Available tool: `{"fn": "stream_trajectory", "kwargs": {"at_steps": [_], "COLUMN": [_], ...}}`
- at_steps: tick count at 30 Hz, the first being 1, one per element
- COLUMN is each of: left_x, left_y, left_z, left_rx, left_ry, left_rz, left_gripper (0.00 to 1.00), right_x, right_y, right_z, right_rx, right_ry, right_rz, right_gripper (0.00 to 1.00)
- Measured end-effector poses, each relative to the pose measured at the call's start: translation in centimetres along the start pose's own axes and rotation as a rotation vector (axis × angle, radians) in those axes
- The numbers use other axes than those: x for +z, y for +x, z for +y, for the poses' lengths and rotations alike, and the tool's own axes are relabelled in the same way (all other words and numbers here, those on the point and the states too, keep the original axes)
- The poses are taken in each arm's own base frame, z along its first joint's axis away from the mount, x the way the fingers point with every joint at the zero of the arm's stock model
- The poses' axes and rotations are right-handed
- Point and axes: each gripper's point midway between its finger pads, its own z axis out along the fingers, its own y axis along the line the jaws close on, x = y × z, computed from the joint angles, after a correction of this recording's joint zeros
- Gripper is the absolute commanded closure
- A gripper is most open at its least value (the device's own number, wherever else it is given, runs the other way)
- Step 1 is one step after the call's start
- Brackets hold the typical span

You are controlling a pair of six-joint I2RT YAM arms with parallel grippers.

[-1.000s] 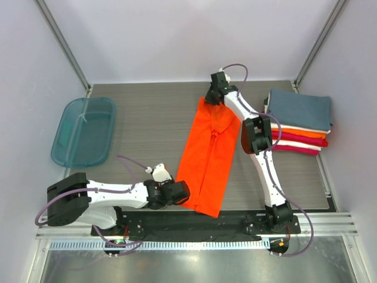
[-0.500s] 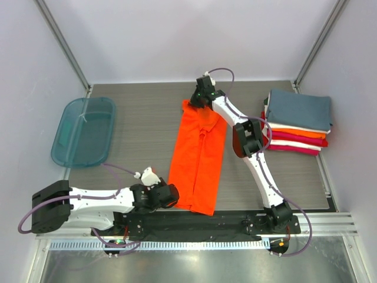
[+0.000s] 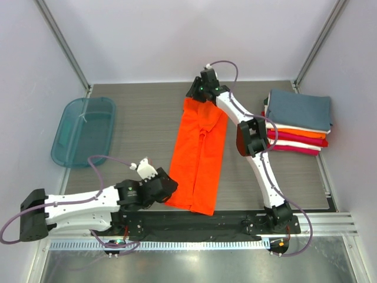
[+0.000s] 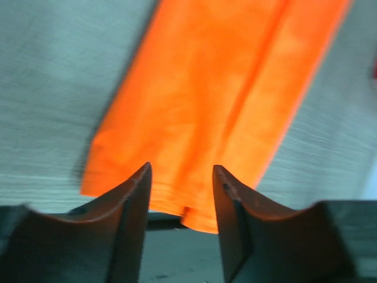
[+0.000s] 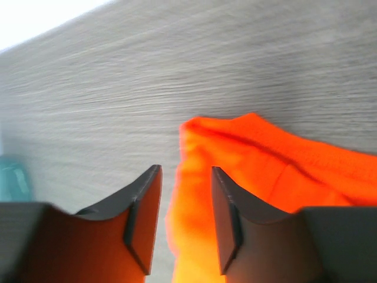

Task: Fold and stack the t-shirts
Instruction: Fold the tshirt

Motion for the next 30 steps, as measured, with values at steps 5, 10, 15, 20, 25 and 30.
{"fn": "stream_trajectory", "kwargs": {"at_steps": [5, 10, 15, 20, 25, 30], "left_x": [-2.1, -1.2, 0.6, 3.7, 7.2, 10.5], "left_y": [-4.4, -8.5, -13.0, -15.9, -17.9, -19.2], "left_z": [-3.0, -2.5, -1.8, -3.1, -5.8, -8.3], "left_rx": [-0.051, -0.029, -0.017, 0.011, 0.087, 0.125], "left_ry": [0.108, 0.061, -0.010, -0.031, -0.028, 0.011], "left_rz": [-0.070, -0.124, -0.160, -0.120, -0.070, -0.043], "left_gripper": [0.46, 0.46, 0.44, 0.44, 0.44, 0.45], "right_x": [-5.9, -14.3, -20.6, -22.6, -22.2, -21.0], "right_y": [-2.4, -4.2, -2.1, 1.6, 6.6, 8.3], "right_z": [3.3, 4.9, 1.3, -4.1, -9.8, -12.3], "right_rx": [-0.055, -0.105, -0.139, -0.142, -0.138, -0.130], "right_ry": [-0.054, -0.090, 0.012, 0.165, 0.313, 0.388], "right_rz": [-0.020, -0.064, -0.073, -0.033, 0.077, 0.126], "right_gripper": [0.44, 0.46, 0.45, 0.46, 0.52, 0.56]}}
